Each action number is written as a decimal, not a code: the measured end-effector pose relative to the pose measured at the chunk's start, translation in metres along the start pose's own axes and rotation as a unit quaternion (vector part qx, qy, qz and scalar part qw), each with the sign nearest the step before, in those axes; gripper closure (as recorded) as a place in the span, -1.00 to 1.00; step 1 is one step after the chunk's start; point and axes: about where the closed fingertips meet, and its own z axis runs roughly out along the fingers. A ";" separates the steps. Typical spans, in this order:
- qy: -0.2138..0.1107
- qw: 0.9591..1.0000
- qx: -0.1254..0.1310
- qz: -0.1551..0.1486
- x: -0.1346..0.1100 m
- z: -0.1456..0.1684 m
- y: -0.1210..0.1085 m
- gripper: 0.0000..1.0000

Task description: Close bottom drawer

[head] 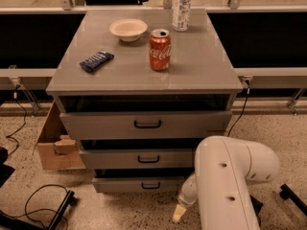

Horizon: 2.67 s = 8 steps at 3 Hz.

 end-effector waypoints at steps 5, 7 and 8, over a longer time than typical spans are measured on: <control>-0.038 0.994 0.101 0.010 0.021 -0.031 -0.105 1.00; -0.038 0.994 0.101 0.010 0.021 -0.031 -0.105 0.65; -0.038 0.994 0.101 0.010 0.021 -0.031 -0.105 0.18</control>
Offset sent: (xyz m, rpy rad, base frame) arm 0.0145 -0.0081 0.0095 -0.0231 -0.0097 0.0109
